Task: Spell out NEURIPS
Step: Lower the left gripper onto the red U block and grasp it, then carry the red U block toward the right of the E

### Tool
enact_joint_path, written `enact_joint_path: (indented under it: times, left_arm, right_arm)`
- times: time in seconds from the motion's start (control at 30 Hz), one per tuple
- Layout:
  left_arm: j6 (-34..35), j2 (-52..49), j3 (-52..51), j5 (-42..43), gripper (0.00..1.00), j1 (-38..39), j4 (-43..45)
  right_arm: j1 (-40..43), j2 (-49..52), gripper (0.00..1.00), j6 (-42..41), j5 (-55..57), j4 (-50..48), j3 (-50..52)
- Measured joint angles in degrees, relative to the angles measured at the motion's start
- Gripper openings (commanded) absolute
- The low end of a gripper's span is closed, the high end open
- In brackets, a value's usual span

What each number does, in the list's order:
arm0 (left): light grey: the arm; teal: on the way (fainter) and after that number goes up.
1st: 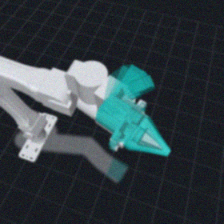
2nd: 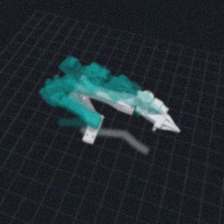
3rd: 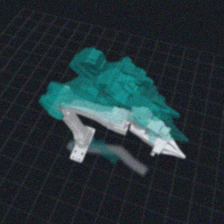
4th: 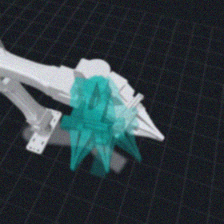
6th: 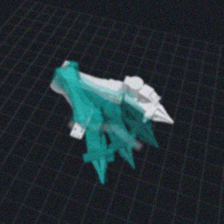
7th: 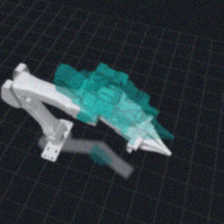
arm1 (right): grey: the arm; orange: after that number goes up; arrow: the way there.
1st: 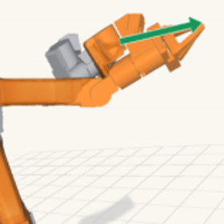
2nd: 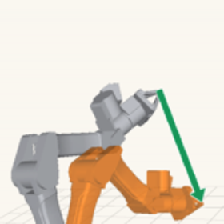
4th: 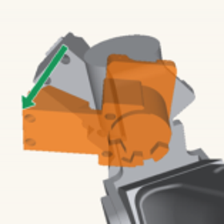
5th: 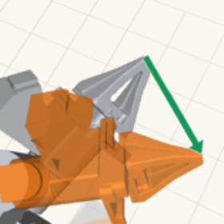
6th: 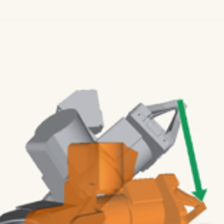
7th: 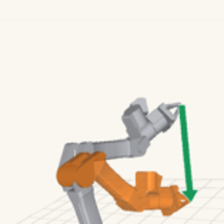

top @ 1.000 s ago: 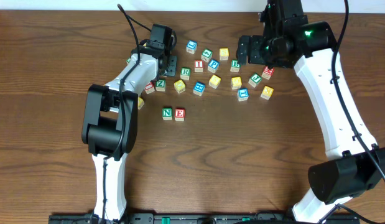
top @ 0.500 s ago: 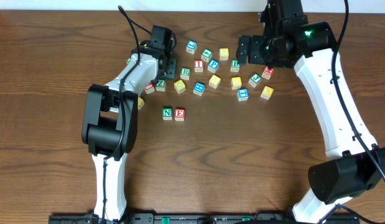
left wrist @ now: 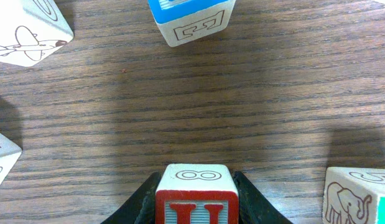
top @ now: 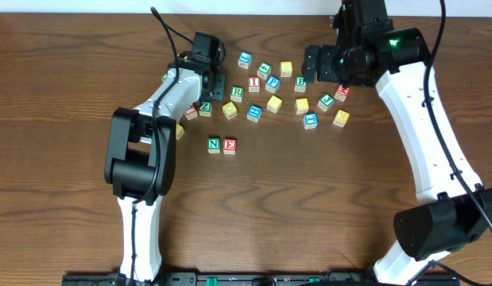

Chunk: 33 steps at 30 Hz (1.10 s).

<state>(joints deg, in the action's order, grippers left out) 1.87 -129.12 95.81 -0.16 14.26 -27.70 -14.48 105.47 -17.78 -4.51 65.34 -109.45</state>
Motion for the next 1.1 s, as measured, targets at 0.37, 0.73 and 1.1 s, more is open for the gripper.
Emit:
enact_joint_path:
  times: [0.37, 0.73, 1.1]
  left_arm:
    - [0.0, 3.9, 0.0, 0.0, 0.27, 0.0, -1.1]
    - [4.9, 11.5, 0.0, 0.0, 0.26, 0.0, -6.0]
    - [10.2, 14.1, 0.0, 0.5, 0.26, 0.0, -11.6]
  right_arm:
    - [0.0, 0.0, 0.99, 0.0, 0.0, 0.0, 0.0]
    - [0.0, 0.0, 0.99, 0.0, 0.0, 0.0, 0.0]
    - [0.0, 0.0, 0.99, 0.0, 0.0, 0.0, 0.0]
